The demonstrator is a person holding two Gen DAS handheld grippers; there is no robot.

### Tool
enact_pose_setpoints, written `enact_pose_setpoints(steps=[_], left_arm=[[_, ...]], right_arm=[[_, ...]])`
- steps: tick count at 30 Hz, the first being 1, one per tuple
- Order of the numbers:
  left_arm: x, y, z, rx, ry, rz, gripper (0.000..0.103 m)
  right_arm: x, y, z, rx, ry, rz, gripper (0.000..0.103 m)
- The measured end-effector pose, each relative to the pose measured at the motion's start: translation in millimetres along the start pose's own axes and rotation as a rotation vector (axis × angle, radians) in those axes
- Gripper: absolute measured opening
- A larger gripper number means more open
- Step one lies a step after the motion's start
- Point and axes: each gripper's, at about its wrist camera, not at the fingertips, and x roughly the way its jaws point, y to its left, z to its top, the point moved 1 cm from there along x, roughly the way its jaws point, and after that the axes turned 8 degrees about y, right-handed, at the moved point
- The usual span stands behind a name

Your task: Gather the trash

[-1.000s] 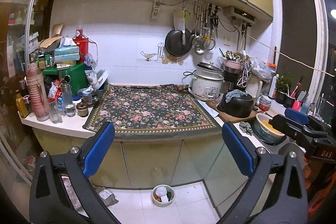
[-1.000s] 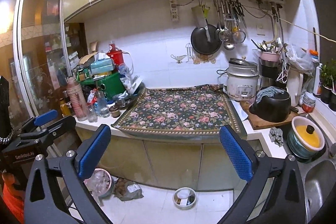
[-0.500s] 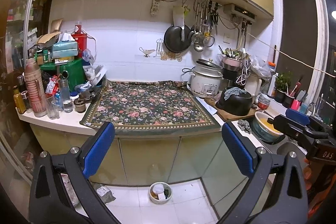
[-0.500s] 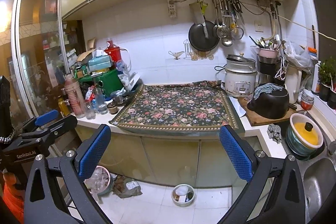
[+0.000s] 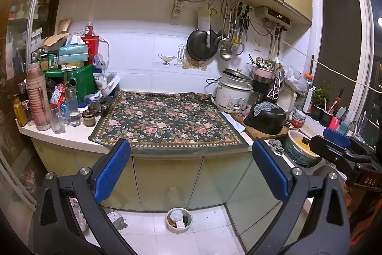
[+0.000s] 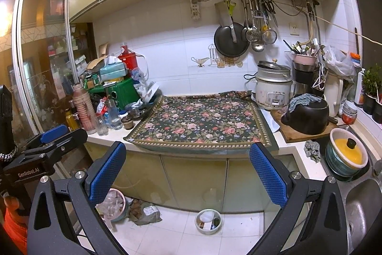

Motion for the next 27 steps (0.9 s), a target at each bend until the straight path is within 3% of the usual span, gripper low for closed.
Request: enact_pose_setpoints(steps=[27], left_arm=[[17.9,-11.6,5.5,0.037,0.008,-0.013,0.102]], right_arm=[[7.9,2.3,3.9,-0.002,0.002,0.010,0.103]])
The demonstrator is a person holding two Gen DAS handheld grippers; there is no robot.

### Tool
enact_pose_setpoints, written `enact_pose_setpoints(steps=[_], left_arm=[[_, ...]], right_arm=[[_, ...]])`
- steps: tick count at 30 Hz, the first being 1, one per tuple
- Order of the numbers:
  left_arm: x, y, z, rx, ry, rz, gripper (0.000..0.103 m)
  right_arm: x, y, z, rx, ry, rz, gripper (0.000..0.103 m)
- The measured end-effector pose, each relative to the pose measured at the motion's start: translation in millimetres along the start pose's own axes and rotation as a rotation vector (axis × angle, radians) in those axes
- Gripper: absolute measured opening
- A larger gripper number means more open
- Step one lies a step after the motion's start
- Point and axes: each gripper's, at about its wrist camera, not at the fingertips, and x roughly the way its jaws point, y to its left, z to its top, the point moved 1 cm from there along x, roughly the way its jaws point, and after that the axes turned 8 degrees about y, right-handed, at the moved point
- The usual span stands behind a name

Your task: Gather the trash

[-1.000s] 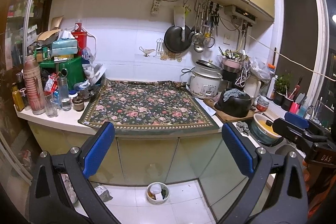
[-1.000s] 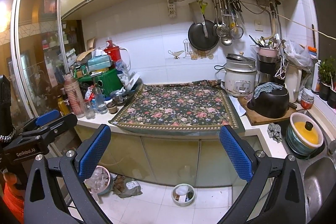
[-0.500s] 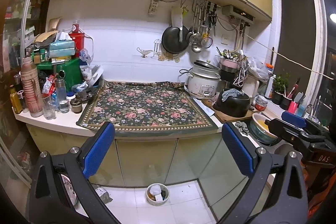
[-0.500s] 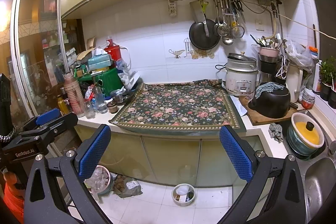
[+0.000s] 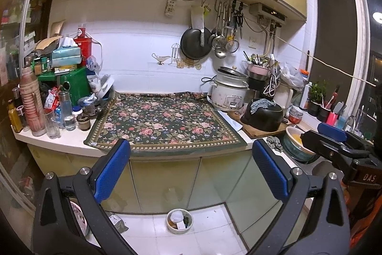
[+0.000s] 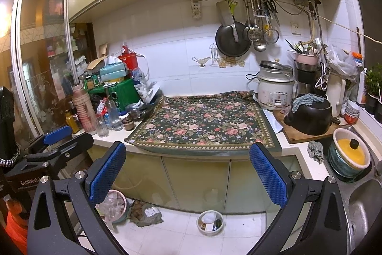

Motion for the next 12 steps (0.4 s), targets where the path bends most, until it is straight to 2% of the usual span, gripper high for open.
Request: enact_pose_setpoints(steps=[12], left_arm=[[28.3,3.4,11.5,-0.012,0.016,0.031,0.102]], right_arm=[[31.7,-9.2,11.6,0.004,0.033,0.004,0.103]])
